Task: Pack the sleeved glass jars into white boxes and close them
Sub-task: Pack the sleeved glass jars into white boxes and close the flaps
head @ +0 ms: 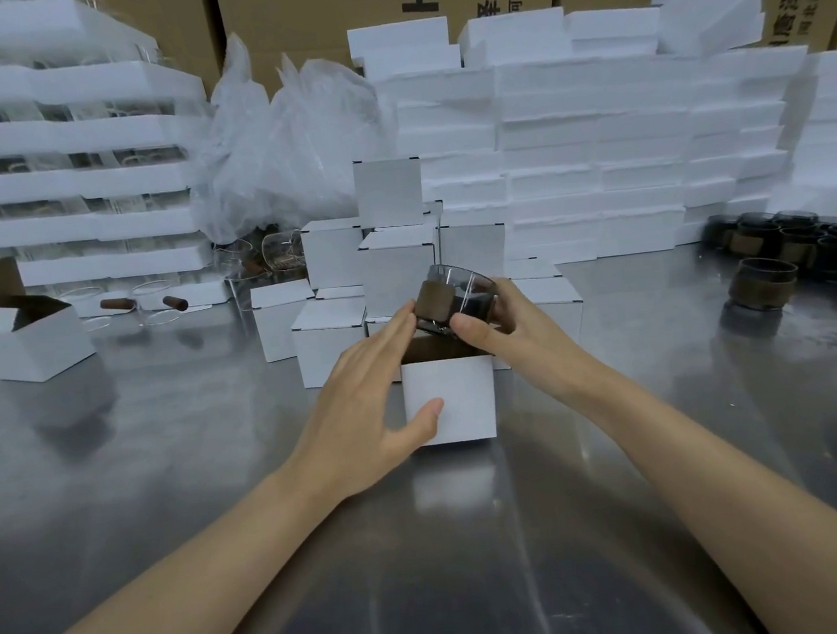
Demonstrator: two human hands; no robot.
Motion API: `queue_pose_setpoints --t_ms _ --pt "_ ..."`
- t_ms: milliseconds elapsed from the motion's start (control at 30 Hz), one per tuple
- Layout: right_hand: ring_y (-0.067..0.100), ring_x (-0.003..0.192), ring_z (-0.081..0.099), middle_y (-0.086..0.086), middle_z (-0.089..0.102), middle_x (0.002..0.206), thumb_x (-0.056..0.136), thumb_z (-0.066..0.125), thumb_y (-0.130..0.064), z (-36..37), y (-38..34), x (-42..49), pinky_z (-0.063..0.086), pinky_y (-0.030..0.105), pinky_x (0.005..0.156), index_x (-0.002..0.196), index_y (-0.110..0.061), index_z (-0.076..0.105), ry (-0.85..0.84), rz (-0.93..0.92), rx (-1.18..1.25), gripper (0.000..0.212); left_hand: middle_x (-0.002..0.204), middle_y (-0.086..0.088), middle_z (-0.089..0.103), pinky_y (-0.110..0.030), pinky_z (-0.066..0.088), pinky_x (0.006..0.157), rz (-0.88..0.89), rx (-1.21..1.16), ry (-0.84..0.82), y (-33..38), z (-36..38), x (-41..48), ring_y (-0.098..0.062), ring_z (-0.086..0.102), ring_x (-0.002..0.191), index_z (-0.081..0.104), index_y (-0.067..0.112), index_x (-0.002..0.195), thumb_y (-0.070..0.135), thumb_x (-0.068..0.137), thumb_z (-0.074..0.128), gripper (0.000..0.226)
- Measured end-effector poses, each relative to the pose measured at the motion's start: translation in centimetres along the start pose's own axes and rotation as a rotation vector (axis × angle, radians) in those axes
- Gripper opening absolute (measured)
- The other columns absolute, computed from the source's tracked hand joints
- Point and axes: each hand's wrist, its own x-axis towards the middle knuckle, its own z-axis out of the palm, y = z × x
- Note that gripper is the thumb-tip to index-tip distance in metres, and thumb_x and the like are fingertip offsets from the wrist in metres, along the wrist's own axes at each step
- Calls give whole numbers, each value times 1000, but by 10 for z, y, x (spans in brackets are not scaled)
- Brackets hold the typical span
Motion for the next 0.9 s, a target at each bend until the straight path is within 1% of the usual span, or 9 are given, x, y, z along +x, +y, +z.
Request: queue_pose_setpoints --t_ms 100,233,300,367,467,567,667,800,900 --pt "-4 119 47 -11 52 131 80 63 -48 -2 1 1 34 24 106 138 -31 42 -2 -26 -75 64 158 6 21 -30 31 112 25 -2 26 0 -1 0 -8 31 140 26 12 149 43 87 54 75" --pt "9 134 38 -15 47 135 83 72 -32 -1 5 2 30 32 113 152 -26 23 -4 17 -10 85 158 -1 23 -31 28 114 66 14 42 1 -3 2 -13 27 143 31 8 148 37 88 55 71" --pt "14 136 40 -5 47 142 82 74 -20 -1 6 3 33 41 114 152 -22 25 -15 6 4 85 157 -6 26 -33 27 115 112 42 43 2 -4 3 -17 25 145 37 4 145 33 88 56 66" --pt "16 133 44 1 50 141 81 73 -9 -1 6 4 35 43 112 151 -20 28 -18 -13 13 83 156 -7 29 -34 27 115 144 68 37 3 -4 4 -19 24 145 41 5 143 31 88 56 63" --pt "15 124 52 -1 56 134 78 76 -7 1 6 3 40 39 108 144 -21 39 11 -52 37 77 155 -7 31 -33 30 113 136 58 43 4 -3 3 -18 27 144 43 5 142 30 88 56 61" --pt "4 114 56 -13 59 122 71 83 -13 5 6 2 44 24 100 129 -26 48 97 -142 -18 69 153 -5 33 -35 35 109 81 28 59 2 -4 3 -13 37 136 42 7 143 33 87 56 63" --pt "-2 108 54 -15 57 116 64 88 -19 9 5 2 41 10 90 120 -29 46 176 -233 -95 71 150 0 33 -36 36 110 19 -18 62 0 -3 2 -9 35 136 36 10 146 35 86 55 67" --pt "4 105 54 -4 50 114 59 91 -20 11 2 1 45 20 92 114 -27 44 275 -393 -206 72 153 2 31 -35 32 113 -16 -43 58 -2 -2 2 -9 30 140 30 11 148 36 86 55 71" --pt "-3 101 51 -12 42 110 61 89 -15 14 0 1 44 14 85 112 -23 44 337 -512 -221 69 155 2 30 -38 34 112 -1 -64 55 -1 -2 3 -10 28 142 30 8 148 34 86 56 72"
